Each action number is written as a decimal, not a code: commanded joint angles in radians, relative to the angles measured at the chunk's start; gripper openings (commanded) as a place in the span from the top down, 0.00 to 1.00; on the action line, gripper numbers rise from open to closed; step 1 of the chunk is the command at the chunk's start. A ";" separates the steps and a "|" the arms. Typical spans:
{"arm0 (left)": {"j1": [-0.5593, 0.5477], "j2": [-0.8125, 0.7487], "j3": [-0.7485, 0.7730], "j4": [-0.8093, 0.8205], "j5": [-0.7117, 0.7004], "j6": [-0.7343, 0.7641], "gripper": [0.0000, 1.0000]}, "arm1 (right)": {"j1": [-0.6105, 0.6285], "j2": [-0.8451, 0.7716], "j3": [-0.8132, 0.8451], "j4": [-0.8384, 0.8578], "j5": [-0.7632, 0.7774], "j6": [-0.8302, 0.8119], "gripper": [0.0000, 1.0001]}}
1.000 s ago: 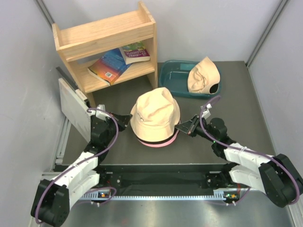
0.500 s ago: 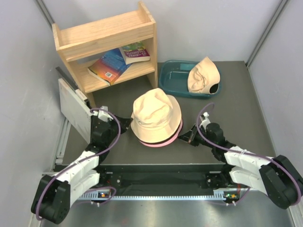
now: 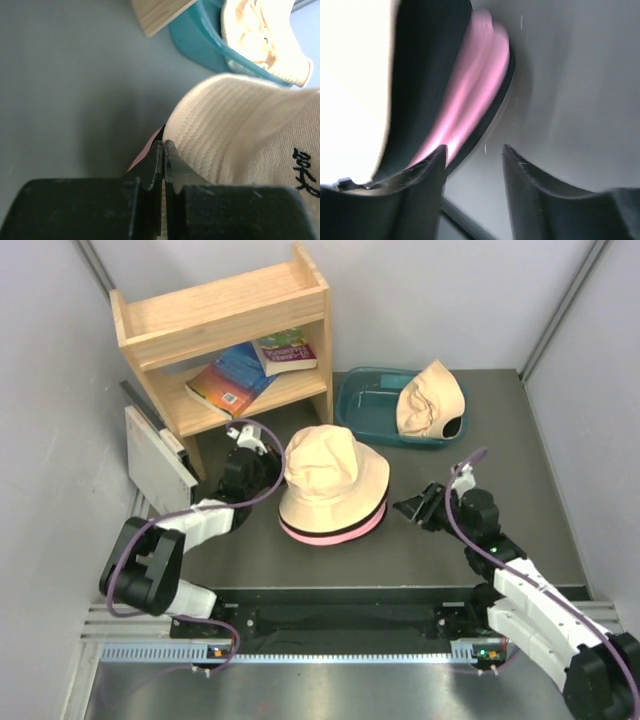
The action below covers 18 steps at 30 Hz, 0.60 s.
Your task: Stack the hats
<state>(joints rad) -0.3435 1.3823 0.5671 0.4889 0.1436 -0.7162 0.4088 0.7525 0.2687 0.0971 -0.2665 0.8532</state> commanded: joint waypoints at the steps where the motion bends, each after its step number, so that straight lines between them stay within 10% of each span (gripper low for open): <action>1: 0.003 0.107 0.115 0.088 0.040 0.081 1.00 | -0.140 0.001 0.096 0.060 -0.146 -0.135 0.38; 7: 0.003 0.150 0.154 0.093 0.047 0.084 1.00 | -0.212 0.143 0.099 0.458 -0.307 -0.020 0.22; 18: 0.003 0.112 0.139 0.096 0.031 0.080 1.00 | -0.180 0.458 0.107 0.952 -0.396 0.213 0.22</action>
<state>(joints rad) -0.3431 1.5269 0.6910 0.5243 0.1951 -0.6521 0.2073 1.1435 0.3351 0.7834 -0.6094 0.9730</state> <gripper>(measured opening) 0.022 0.791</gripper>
